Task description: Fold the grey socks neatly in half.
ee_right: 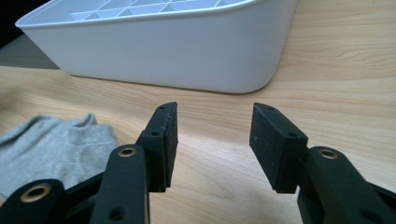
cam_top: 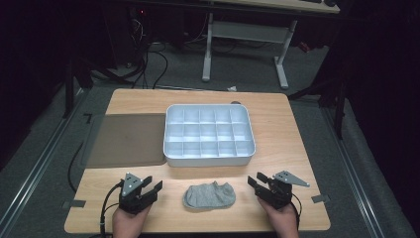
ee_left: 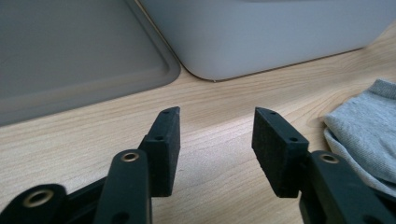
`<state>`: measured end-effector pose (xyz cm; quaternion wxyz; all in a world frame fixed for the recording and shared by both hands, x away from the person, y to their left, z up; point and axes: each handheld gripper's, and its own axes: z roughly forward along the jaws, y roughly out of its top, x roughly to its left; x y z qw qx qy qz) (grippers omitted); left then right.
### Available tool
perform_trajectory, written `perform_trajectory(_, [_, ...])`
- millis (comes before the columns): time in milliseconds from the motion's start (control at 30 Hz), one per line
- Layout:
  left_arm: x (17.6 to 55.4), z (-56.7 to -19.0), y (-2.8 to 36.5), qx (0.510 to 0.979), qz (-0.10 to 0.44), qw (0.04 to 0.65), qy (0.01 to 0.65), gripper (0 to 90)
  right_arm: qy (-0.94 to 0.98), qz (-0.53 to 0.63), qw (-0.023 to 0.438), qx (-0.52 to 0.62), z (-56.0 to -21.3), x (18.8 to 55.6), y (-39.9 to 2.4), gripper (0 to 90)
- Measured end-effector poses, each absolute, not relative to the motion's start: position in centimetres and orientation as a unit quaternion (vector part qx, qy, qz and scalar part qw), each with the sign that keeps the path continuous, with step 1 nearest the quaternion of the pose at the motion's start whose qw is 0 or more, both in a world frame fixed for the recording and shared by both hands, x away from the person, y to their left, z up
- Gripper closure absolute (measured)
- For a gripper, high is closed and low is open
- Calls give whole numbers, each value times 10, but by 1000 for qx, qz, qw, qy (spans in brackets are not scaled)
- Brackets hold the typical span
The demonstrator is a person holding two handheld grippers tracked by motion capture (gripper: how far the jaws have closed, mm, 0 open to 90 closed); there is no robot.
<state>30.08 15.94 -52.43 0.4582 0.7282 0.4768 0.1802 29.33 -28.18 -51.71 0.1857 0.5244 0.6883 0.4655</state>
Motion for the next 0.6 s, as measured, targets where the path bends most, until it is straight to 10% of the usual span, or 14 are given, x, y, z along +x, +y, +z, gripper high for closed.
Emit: perform_trajectory(600, [300, -526, 149, 741, 160, 458, 464, 484, 678, 474, 196, 527, -520, 288, -291, 481])
